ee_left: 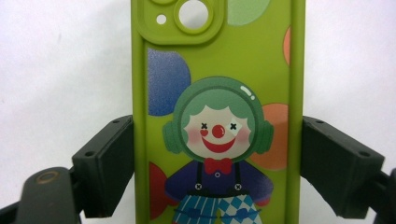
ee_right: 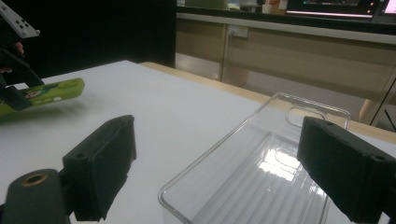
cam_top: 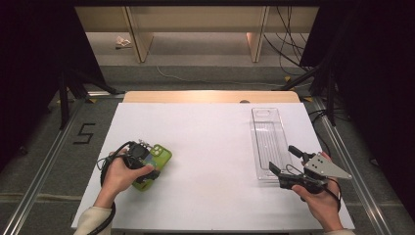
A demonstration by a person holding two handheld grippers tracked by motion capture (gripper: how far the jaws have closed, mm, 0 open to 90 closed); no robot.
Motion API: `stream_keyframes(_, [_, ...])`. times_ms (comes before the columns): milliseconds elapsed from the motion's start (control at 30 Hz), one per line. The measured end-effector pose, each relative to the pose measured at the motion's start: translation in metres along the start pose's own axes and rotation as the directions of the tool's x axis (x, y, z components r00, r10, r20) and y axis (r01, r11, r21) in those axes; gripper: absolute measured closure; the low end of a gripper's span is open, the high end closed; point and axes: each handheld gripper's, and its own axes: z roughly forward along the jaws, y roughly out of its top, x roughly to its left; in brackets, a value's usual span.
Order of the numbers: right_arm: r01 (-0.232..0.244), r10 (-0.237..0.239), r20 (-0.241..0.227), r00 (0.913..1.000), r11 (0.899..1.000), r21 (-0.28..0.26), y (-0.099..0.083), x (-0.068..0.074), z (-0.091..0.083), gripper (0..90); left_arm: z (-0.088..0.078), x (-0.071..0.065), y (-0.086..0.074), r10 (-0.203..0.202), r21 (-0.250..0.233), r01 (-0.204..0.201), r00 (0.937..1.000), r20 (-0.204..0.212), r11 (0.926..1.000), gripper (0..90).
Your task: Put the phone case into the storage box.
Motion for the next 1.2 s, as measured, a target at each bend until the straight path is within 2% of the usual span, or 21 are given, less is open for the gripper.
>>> stream_keyframes(33, [0.0,0.0,0.0,1.0,1.0,0.0,0.0,0.0,0.0,12.4,0.0,0.0,0.0,0.0,0.0,0.0,1.0,0.0,1.0,16.1])
stream_keyframes(67, [0.001,-0.001,-0.001,1.0,1.0,0.0,0.0,0.0,0.0,12.4,-0.002,-0.001,0.001,-0.003,-0.023,0.003,1.0,-0.004,0.9997,16.1])
stream_keyframes(167, [0.0,0.0,-0.001,1.0,1.0,0.0,0.0,0.0,0.0,12.4,-0.003,-0.002,0.001,-0.008,-0.045,0.008,1.0,-0.005,0.999,16.1])
stream_keyframes(267, [0.001,-0.001,0.0,1.0,1.0,0.001,0.0,0.001,0.0,12.4,-0.004,-0.005,0.003,-0.009,-0.091,0.008,0.9999,-0.014,0.9958,16.1])
stream_keyframes(300, [0.001,-0.001,0.0,1.0,1.0,0.001,0.0,0.001,0.0,12.3,-0.004,-0.005,0.003,-0.009,-0.091,0.008,0.9999,-0.014,0.9958,16.1])
stream_keyframes(333, [0.002,-0.002,0.0,1.0,1.0,0.002,0.001,0.001,0.0,12.2,-0.004,-0.006,0.003,-0.01,-0.117,0.008,0.9998,-0.018,0.9931,16.1])
stream_keyframes(433, [0.004,-0.004,-0.001,1.0,1.0,0.0,0.001,0.002,0.0,12.0,-0.006,-0.008,0.004,-0.014,-0.152,0.009,0.9994,-0.032,0.9883,16.1])
stream_keyframes(600, [0.005,-0.005,-0.003,1.0,1.0,0.0,0.001,0.002,0.001,11.3,-0.009,-0.012,0.006,-0.022,-0.224,0.008,0.9981,-0.058,0.9746,16.1])
stream_keyframes(900, [0.008,-0.008,-0.003,1.0,1.0,0.0,0.002,0.004,0.001,11.1,-0.007,-0.019,0.007,-0.009,-0.277,-0.01,0.9976,-0.069,0.9608,16.1])
stream_keyframes(1067, [0.008,-0.008,-0.004,1.0,1.0,0.004,0.003,0.004,0.001,11.1,-0.009,-0.023,0.009,-0.004,-0.33,-0.021,0.9972,-0.074,0.9437,16.1])
stream_keyframes(1133, [0.008,-0.008,-0.005,1.0,1.0,0.003,0.003,0.005,0.001,11.1,-0.009,-0.024,0.009,0.004,-0.338,-0.029,0.9971,-0.076,0.9408,16.1])
stream_keyframes(1200, [0.01,-0.01,-0.007,0.9999,1.0,-0.001,0.003,0.005,0.002,11.1,-0.009,-0.025,0.009,0.01,-0.356,-0.038,0.9968,-0.079,0.9337,16.1])
